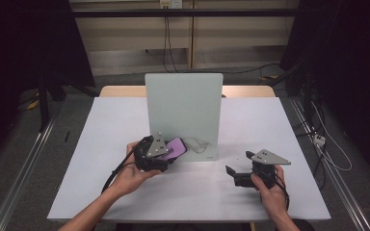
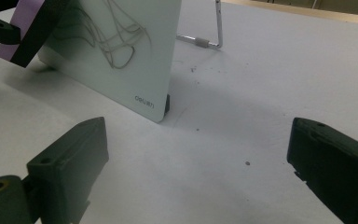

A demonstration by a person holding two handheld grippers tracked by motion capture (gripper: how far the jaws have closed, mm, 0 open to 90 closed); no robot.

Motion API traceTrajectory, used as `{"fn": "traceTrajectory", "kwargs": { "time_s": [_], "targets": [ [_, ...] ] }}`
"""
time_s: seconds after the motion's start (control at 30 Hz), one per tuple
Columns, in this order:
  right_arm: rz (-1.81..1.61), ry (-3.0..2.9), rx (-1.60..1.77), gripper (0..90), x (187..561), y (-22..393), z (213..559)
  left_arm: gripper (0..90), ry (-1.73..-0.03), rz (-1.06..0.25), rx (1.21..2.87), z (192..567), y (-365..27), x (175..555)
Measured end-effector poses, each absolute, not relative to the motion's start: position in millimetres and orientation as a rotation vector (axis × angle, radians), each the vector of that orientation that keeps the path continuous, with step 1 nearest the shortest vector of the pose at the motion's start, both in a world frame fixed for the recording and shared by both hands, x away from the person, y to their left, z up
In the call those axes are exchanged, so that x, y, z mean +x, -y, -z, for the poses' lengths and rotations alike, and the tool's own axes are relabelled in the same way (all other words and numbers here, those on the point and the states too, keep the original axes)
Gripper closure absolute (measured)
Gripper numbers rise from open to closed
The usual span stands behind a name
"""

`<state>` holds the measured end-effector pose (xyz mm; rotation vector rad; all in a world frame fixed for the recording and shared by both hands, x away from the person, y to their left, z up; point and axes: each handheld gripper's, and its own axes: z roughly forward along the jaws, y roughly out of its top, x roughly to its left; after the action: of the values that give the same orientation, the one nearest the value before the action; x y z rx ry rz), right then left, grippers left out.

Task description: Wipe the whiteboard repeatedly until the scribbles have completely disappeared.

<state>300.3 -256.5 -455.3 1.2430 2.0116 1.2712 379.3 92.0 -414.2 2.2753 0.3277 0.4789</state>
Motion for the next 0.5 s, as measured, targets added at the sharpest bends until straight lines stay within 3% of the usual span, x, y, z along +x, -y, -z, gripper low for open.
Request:
{"fn": "traceTrajectory", "kwargs": {
  "time_s": [0.5],
  "targets": [
    [-1.267,-2.016,1.241,5.6,300.6,256.5,455.4,41.2,-0.403,-0.578,2.157,377.4,-118.3,391.3]
  ]
}}
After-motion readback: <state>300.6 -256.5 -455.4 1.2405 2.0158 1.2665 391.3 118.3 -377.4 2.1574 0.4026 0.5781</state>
